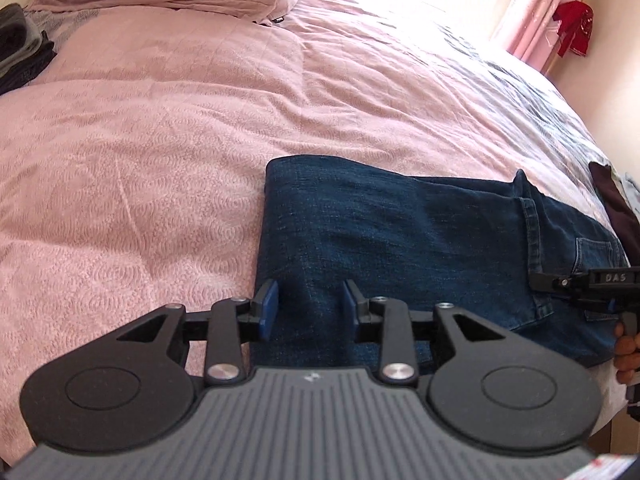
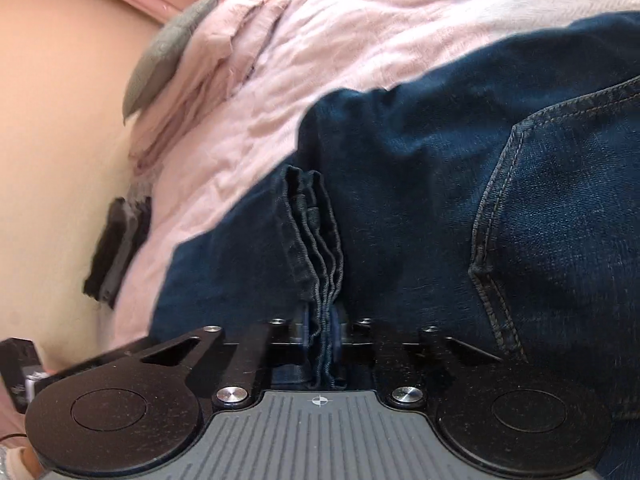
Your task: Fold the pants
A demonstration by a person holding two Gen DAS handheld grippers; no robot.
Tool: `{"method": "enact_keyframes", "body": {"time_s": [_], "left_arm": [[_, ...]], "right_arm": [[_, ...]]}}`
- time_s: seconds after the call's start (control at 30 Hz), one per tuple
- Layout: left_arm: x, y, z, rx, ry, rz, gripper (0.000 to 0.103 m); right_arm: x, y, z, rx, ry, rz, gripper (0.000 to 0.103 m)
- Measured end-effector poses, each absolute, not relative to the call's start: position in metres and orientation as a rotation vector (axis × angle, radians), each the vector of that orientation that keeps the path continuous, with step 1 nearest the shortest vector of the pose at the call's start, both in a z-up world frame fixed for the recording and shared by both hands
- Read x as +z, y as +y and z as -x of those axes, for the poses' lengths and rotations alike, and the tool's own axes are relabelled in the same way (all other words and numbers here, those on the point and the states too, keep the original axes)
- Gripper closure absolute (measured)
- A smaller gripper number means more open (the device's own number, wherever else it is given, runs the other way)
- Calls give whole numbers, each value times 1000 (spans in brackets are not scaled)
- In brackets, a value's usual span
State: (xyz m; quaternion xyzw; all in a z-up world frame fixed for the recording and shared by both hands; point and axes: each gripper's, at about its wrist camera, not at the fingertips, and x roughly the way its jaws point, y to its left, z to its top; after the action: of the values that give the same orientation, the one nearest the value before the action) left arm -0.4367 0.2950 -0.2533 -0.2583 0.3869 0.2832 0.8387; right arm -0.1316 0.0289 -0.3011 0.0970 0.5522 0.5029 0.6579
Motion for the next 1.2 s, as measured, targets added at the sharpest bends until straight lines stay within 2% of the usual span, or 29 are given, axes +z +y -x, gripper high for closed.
{"method": "enact_keyframes", "body": {"time_s": [0.17,0.23,0.47,0.6,0.7,0.8,0.97,1.07,1.2], "left_arm": [[-247,291,426,559,851,462,75],[-246,288,420,534,856,430,75],[-249,280,402,482,882,360,77],[-252,283,402,479,885,358,78],[-256,286,402,498,888,374,78],[-250,290,404,529,882,363,83],[-234,308,394,549,819,365,84],[-237,313,370,531,807,325,84],[-268,329,341,539,874,349,83]], "right_arm": [[-277,0,137,992,1252,-213,99],[-280,-12,138,951,1296,-246,99],[-273,-26,152,845,1252,-216,100],[-290,-12,145,777,1323,-141,99],[-280,7,144,791,1313,-27,97],[-258,8,149,741,1190,63,87],[-233,16,159,782,936,89,86],[-251,46,160,840,869,192,86],[-288,75,157,821,910,282,86]]}}
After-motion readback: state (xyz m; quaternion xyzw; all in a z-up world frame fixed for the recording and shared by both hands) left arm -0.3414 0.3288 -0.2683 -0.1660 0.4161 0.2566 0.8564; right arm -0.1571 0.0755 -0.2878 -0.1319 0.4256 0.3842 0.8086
